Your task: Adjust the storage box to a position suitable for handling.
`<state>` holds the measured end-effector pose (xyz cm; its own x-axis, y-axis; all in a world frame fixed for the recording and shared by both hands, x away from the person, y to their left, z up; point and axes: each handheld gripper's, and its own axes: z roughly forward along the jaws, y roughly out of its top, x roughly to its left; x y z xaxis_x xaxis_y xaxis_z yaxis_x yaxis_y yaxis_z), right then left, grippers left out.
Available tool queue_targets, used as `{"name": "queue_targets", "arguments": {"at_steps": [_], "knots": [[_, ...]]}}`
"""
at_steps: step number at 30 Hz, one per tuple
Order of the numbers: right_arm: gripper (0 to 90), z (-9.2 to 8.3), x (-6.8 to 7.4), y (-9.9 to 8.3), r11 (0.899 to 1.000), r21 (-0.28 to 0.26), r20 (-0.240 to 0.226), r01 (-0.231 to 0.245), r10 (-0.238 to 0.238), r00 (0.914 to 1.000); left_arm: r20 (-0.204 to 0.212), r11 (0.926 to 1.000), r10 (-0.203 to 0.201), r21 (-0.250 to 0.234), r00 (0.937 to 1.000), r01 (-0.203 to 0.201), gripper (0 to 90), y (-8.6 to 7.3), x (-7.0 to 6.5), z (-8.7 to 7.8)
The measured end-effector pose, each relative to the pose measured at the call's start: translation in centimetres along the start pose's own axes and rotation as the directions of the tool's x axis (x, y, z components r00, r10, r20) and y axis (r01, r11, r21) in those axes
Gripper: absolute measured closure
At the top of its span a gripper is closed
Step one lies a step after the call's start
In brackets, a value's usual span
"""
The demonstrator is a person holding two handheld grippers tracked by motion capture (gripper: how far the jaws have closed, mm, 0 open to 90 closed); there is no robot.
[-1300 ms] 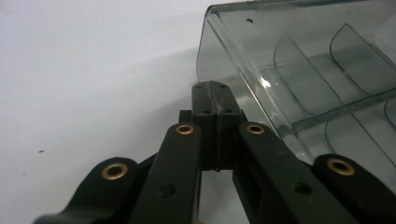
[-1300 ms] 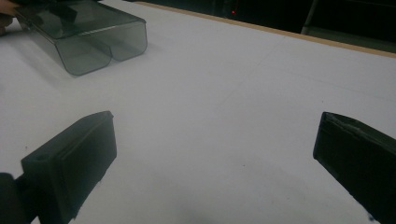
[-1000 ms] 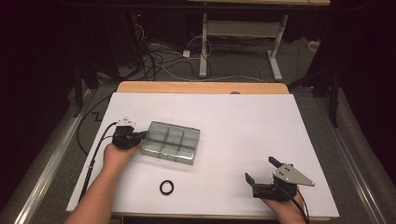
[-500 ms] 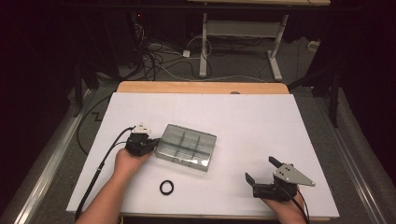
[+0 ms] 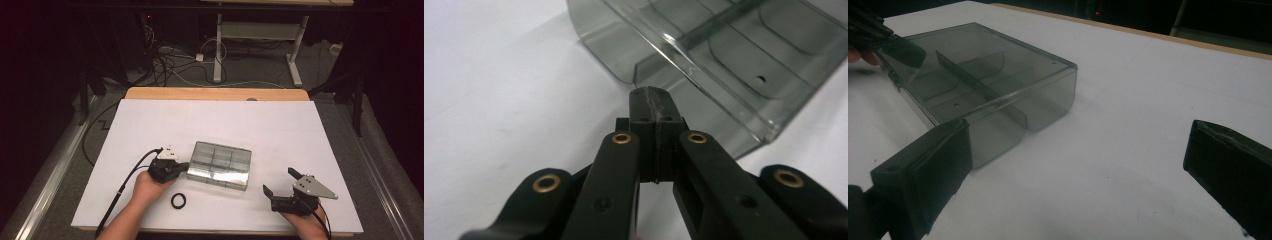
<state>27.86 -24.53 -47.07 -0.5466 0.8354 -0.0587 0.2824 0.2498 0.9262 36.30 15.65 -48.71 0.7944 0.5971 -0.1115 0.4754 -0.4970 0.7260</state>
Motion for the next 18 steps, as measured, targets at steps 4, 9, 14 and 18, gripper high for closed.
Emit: {"name": "queue_targets", "arguments": {"at_steps": [4,9,14,18], "knots": [[0.0,0.0,-0.2,0.0,1.0,0.003,0.004,-0.013,0.013,0.9999,0.027,0.9993,0.037,0.005,0.999,-0.037,88.2,0.2,-1.6,0.2],[1.5,-0.1,-0.6,0.1,0.999,0.012,0.001,-0.034,0.034,0.9994,0.055,0.9964,0.084,0.002,0.9949,-0.085,88.2,0.7,-3.6,0.3],[15.1,-0.1,-1.6,0.6,0.997,0.02,0.007,-0.077,0.077,0.997,0.067,0.9961,0.088,-0.003,0.9938,-0.088,88.2,0.7,-4.3,0.5],[36.5,0.6,-2.8,1.7,0.995,0.029,0.0,-0.097,0.097,0.9953,0.045,0.9985,0.031,-0.047,0.9985,-0.029,88.1,-0.1,-3.9,-0.5]]}}
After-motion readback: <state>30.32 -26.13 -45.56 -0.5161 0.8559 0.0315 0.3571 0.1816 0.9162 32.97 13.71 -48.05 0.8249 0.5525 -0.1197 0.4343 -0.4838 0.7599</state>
